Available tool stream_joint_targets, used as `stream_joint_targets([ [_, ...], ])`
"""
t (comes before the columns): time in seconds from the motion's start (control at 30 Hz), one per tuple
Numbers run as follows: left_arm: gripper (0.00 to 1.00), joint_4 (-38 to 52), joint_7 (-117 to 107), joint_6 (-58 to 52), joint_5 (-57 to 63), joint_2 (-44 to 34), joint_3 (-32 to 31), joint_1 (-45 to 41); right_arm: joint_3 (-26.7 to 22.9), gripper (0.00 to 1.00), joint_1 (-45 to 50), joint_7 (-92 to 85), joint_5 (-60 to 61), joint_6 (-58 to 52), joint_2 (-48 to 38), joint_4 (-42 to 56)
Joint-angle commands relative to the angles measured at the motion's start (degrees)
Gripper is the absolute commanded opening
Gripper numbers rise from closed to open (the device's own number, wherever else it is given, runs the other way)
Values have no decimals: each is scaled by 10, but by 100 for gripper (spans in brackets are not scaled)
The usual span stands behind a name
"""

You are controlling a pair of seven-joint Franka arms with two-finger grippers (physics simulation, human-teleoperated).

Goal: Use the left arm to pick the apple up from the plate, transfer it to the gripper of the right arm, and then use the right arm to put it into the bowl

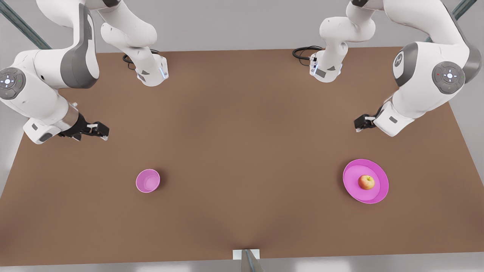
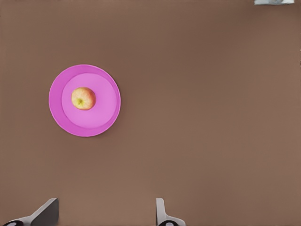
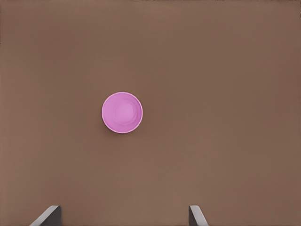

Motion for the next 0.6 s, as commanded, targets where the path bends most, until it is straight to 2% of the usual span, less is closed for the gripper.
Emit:
stream_joint_targets([
  [0.0, 100, 0, -7, 35, 2, 3, 0, 0, 0, 100, 0, 4, 0, 24, -1, 0],
  [0.1, 100, -3, -7, 96, 0, 52, 3, 24, 0, 100, 0, 4, 0, 24, -1, 0],
  [0.27, 100, -10, -8, 308, 1, 187, 3, 84, 0, 100, 0, 4, 0, 24, -1, 0],
  [0.5, 100, -16, -8, 361, -3, 242, 4, 105, 1, 100, -7, 3, 10, 24, 1, 0],
  [0.57, 100, -51, -9, 370, -3, 243, 4, 100, 1, 100, -7, 3, 10, 24, 1, 0],
])
